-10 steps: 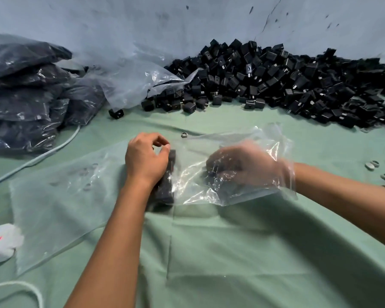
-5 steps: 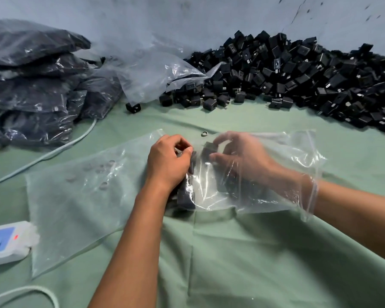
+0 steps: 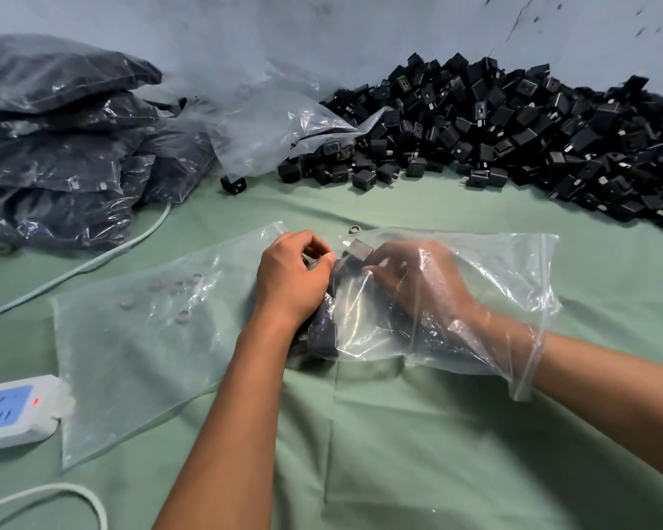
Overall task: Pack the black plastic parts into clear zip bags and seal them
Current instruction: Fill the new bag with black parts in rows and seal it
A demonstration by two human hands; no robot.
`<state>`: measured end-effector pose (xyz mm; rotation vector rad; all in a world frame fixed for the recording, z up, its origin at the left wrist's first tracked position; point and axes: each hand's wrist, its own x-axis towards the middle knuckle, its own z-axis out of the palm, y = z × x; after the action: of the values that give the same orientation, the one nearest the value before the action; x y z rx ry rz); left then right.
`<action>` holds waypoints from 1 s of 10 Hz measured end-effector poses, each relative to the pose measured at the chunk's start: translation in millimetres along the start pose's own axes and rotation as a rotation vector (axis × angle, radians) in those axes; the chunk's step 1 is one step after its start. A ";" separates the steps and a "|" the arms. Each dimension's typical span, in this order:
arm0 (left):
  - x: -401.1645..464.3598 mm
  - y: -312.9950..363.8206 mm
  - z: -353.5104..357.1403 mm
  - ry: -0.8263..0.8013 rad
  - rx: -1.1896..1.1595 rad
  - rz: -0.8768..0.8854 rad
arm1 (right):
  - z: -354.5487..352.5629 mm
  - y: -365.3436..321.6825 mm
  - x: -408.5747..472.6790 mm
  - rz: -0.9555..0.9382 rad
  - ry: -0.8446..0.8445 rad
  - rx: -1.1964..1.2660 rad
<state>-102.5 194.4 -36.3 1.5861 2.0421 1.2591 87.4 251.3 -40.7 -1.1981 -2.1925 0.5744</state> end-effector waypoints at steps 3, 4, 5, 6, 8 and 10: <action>-0.5 1.5 -1.4 0.001 0.000 -0.009 | 2.0 -27.0 -19.3 0.003 0.072 0.587; -1.9 4.8 -2.5 0.005 0.006 -0.016 | -4.9 -22.0 -16.7 0.019 -0.096 0.428; -3.5 11.2 -5.3 0.032 0.114 0.037 | -9.8 -18.8 -0.2 -0.189 -0.205 -0.118; -8.4 27.0 -6.3 -0.034 0.259 0.195 | -9.9 -10.5 7.2 -0.189 -0.206 -0.187; -26.8 38.2 15.9 -0.408 0.598 0.186 | -48.9 2.4 -11.6 -0.064 -0.429 0.096; -27.9 35.2 19.0 -0.418 0.669 0.183 | -143.3 61.4 -46.0 0.175 -0.605 0.365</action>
<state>-56.6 179.5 -28.8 2.1225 2.1720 0.2142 239.5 256.8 16.2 -1.1154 -2.3066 1.5027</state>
